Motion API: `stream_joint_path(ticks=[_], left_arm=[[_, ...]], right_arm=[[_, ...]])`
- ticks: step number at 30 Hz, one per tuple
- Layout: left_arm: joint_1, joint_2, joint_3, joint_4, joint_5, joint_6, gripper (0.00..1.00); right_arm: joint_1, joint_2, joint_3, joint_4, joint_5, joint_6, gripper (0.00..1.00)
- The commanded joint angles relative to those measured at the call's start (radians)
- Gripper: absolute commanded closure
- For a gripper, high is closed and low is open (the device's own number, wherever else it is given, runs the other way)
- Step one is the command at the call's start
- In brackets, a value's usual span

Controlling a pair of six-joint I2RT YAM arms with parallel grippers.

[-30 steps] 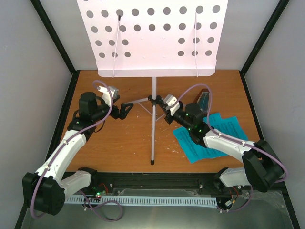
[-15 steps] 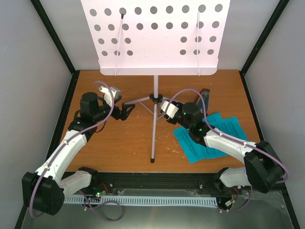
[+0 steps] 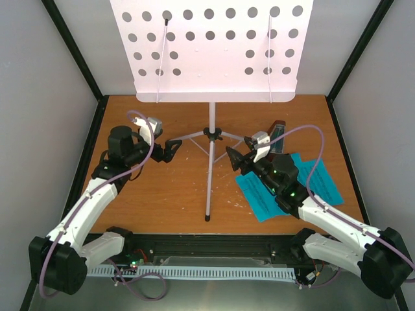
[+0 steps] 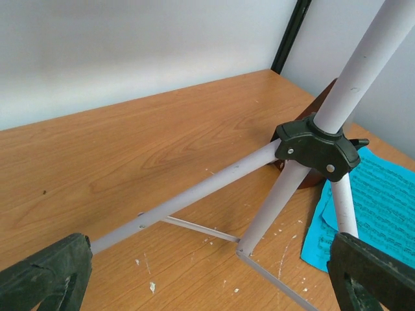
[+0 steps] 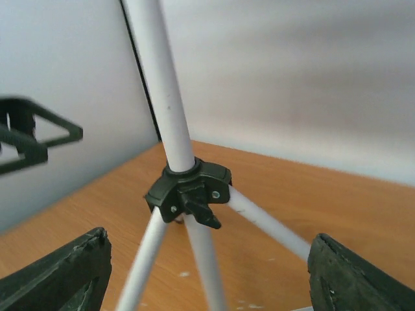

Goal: Pack up the instrument practice props

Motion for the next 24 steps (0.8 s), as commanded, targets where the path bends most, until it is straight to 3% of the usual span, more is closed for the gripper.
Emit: stream_joint_path(ticks=[1,8,11,17,24], left_arm=[[-0.006,-0.053,0.014,0.006,-0.034,-0.019,0.01],[-0.006,-0.073,0.027,-0.016,-0.066,-0.033,0.0],[-0.006,-0.085,0.026,-0.024,-0.073,-0.037,0.01],[-0.006,-0.108,0.026,-0.032,-0.068,-0.039,0.0],[-0.006,-0.118,0.023,-0.033,-0.058,-0.039,0.01]], right_arm=[[0.0,-0.002,0.025,-0.009,0.003,0.549,0.18],[0.001,0.056,0.071,-0.057,-0.015,1.044,0.17],[0.001,0.09,0.057,0.004,-0.038,1.168,0.17],[0.001,0.171,0.066,0.072,-0.062,1.289,0.18],[0.001,0.23,0.082,0.135,-0.06,1.341,0.32]])
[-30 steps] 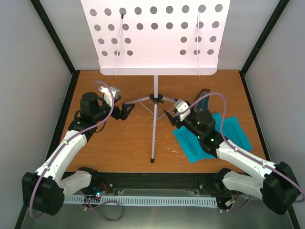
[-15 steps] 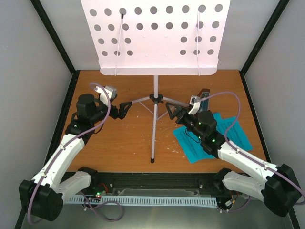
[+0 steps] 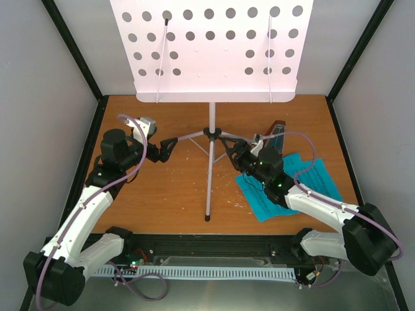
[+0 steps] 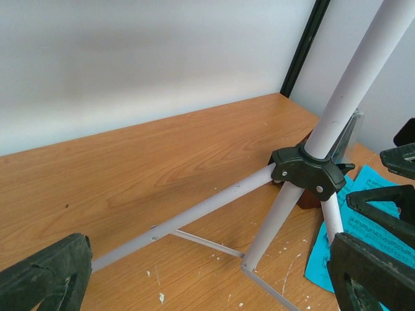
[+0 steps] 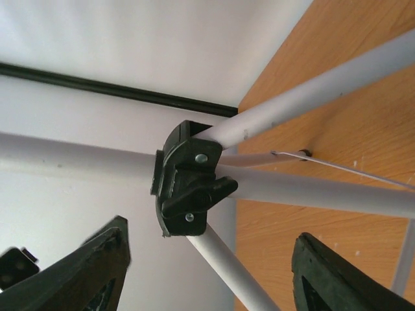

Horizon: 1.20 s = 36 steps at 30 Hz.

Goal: Pack up the instrument practice props

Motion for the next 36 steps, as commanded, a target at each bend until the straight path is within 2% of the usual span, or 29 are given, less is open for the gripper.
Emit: stream_joint_path(ticks=[1,4,8,16,30,32,33,34,36], left_arm=[[-0.005,-0.011,0.023,-0.01,0.004,-0.011,0.01],[-0.005,0.0,0.025,-0.012,0.012,-0.014,0.0],[-0.005,-0.003,0.022,-0.011,0.011,-0.014,0.0],[-0.005,-0.004,0.021,-0.012,0.009,-0.012,0.01],[-0.005,0.0,0.019,-0.01,0.015,-0.012,0.01],[-0.005,0.001,0.019,-0.01,0.019,-0.014,0.01],[-0.005,0.001,0.018,-0.01,0.022,-0.014,0.01],[-0.004,0.002,0.02,-0.009,0.023,-0.014,0.0],[-0.005,0.003,0.019,-0.009,0.023,-0.014,0.01]], right_arm=[[0.001,0.026,0.025,0.095,0.008,0.09,0.33],[0.001,0.039,0.04,0.103,0.03,0.095,0.35],[0.0,0.064,0.05,0.127,0.058,0.123,0.43],[0.001,0.168,0.09,0.206,-0.005,0.151,0.49],[0.001,0.19,0.09,0.208,0.002,0.138,0.85],[0.001,0.183,0.081,0.207,0.007,0.135,0.86],[0.001,0.179,0.077,0.207,0.009,0.131,0.83],[0.001,0.173,0.074,0.204,0.012,0.123,0.78],[0.001,0.161,0.072,0.186,0.024,0.113,0.59]])
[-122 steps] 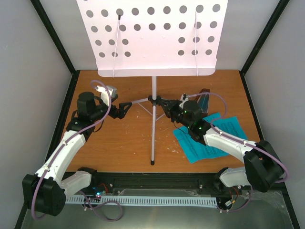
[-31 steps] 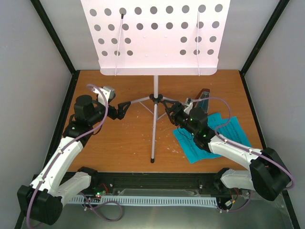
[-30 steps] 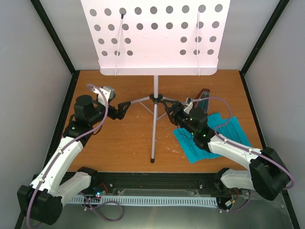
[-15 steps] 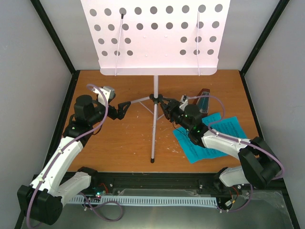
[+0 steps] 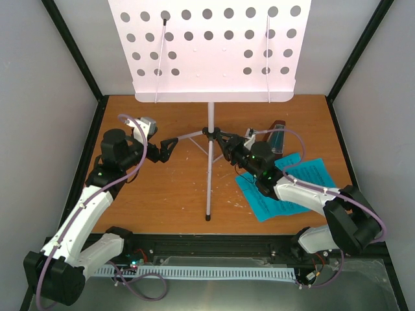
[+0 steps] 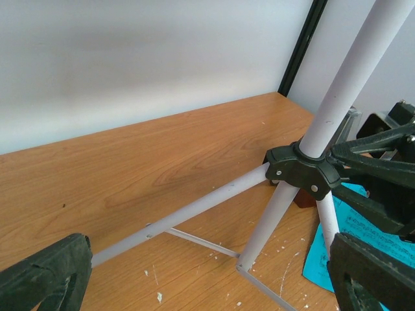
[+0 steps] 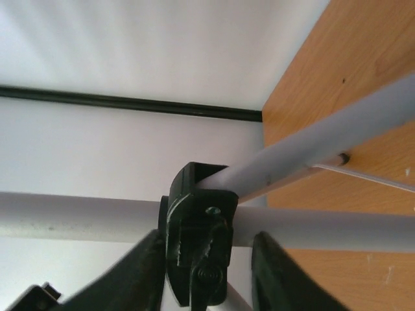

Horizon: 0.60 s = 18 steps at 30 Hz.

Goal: Pack up the instrument practice props

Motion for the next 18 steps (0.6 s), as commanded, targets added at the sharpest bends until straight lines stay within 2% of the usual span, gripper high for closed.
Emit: stream_joint_path(ticks=[1,5,9,18], left_arm=[[-0.005,0.0,0.019,-0.01,0.016,-0.013,0.0],[-0.006,0.001,0.018,-0.01,0.011,-0.011,0.0],[-0.005,0.002,0.019,-0.011,0.01,-0.011,0.01],[-0.005,0.0,0.019,-0.011,0.006,-0.01,0.0]], right_arm=[[0.001,-0.038,-0.004,-0.015,0.042,-0.036,0.56],[-0.001,-0.048,0.003,-0.04,0.059,-0.049,0.54],[-0.001,-0.037,0.013,-0.049,0.053,-0.064,0.59],[-0.001,-0.014,0.02,-0.027,0.031,-0.115,0.84]])
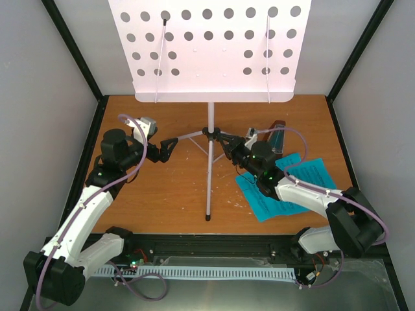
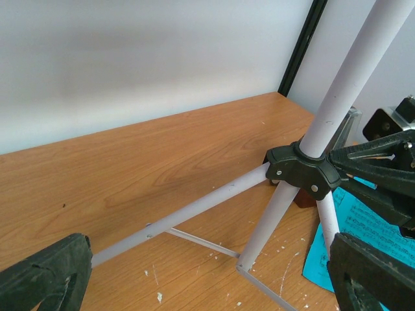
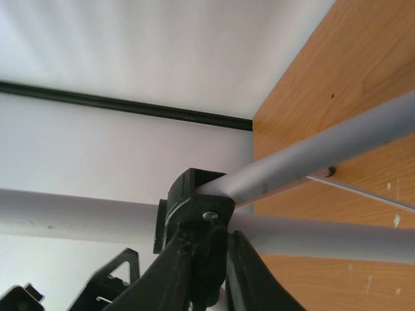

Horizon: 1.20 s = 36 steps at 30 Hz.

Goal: Pack up the instrument practice props

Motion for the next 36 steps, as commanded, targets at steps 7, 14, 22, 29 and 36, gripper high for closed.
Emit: stream_joint_path(ticks=[7,14,22,29,36], left_arm=[[-0.005,0.004,0.019,-0.011,0.005,-0.01,0.01],[-0.005,0.004,0.02,-0.011,0.014,-0.011,0.01],[-0.005,0.0,0.02,-0.011,0.022,-0.011,0.01],[-0.005,0.005,0.019,-0.012,0.017,-0.01,0.01],[-0.005,0.01,0.019,-0.011,0.019,-0.009,0.0]], right_arm=[[-0.001,0.027,-0.001,0.051,-0.026,-0.184,0.97],[0.001,-0.015,-0.024,0.011,-0.079,-0.677,0.97],[0.002,-0.077,-0.025,-0.119,-0.058,-1.318,0.97],[0.002,-0.044,0.048,-0.265,-0.073,-1.771,0.97],[0.002,-0.069,0.059,-0.287,-0.039,-1.92,0.78]])
